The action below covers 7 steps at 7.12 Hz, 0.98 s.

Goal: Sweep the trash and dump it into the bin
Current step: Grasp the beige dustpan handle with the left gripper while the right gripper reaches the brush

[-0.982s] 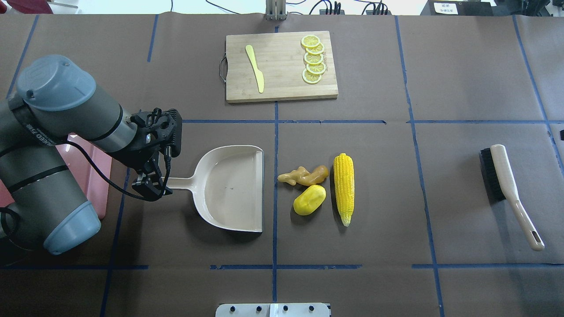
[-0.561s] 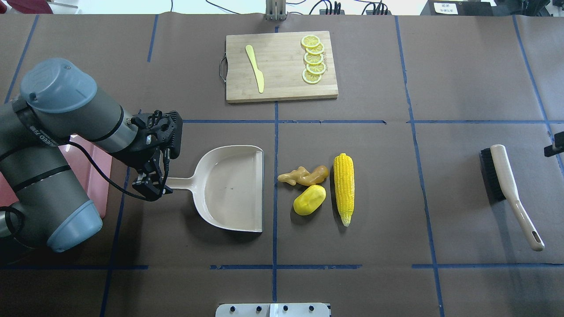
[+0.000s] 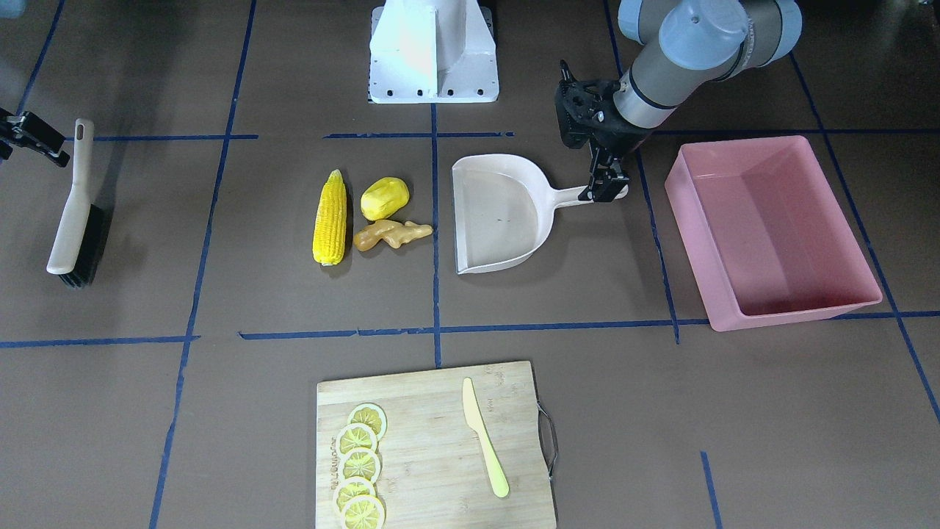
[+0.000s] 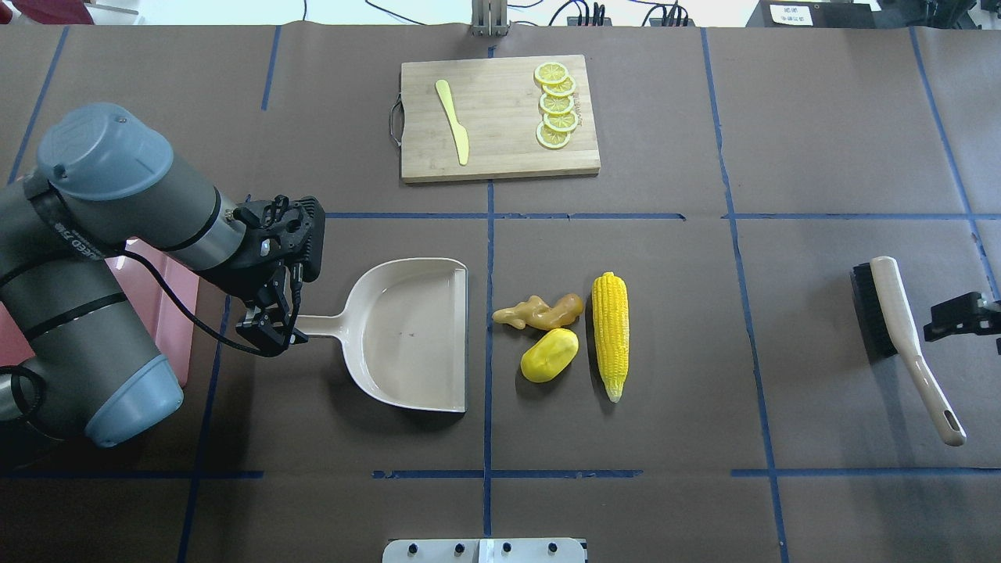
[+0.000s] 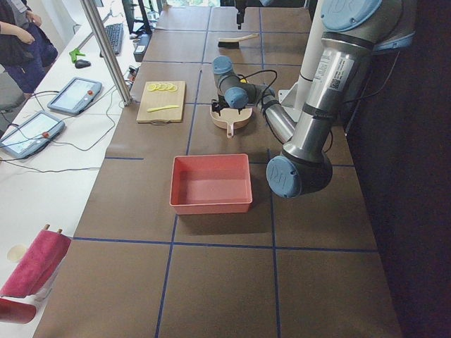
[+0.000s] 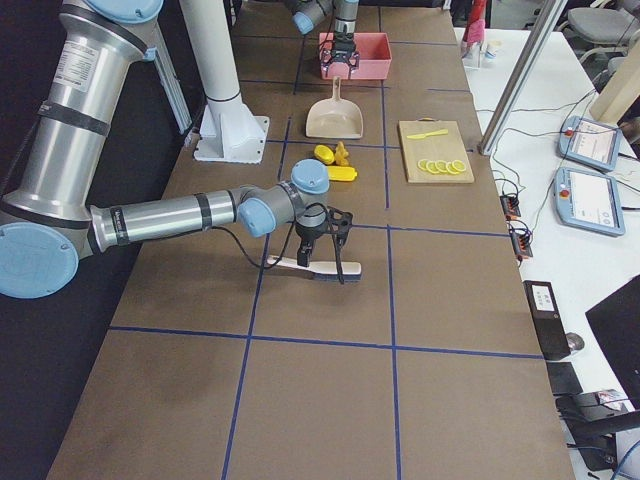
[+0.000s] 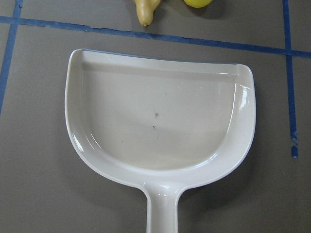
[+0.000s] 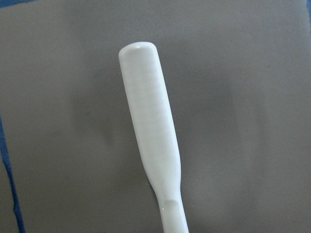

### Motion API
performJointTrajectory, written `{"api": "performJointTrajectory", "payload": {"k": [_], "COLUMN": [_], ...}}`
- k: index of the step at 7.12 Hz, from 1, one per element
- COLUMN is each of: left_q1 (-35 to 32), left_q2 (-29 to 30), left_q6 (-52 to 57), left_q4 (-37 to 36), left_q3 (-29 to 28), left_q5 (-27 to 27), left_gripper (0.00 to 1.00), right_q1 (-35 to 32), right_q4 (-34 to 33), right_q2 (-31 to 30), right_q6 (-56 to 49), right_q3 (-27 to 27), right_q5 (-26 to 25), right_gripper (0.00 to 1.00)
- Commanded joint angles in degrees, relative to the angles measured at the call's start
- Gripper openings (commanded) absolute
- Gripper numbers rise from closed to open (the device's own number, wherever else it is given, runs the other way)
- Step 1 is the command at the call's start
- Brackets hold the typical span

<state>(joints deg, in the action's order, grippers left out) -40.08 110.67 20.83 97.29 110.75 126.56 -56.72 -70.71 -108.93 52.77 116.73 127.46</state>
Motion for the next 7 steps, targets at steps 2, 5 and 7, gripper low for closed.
{"api": "performJointTrajectory", "payload": {"k": [2, 5, 7], "left_q1": [0.0, 0.0, 0.0], "left_q2": [0.0, 0.0, 0.1], "left_q6": [0.0, 0.1, 0.1], "left_q4": [0.0, 0.0, 0.0], "left_q3": [0.1, 0.0, 0.0], "left_q5": [0.0, 0.0, 0.0], "left_gripper": [0.99, 0.99, 0.99], "right_q1": [6.9, 9.3, 9.7], "right_q4": [11.4, 15.7, 15.8], "right_q2": [-0.1, -0.2, -1.5], "right_q6": [3.6, 7.1, 7.1], "right_q3": [-8.7, -10.5, -9.8], "right_q5": [-2.4, -1.8, -1.8], "right_gripper": [0.99, 0.99, 0.98]}}
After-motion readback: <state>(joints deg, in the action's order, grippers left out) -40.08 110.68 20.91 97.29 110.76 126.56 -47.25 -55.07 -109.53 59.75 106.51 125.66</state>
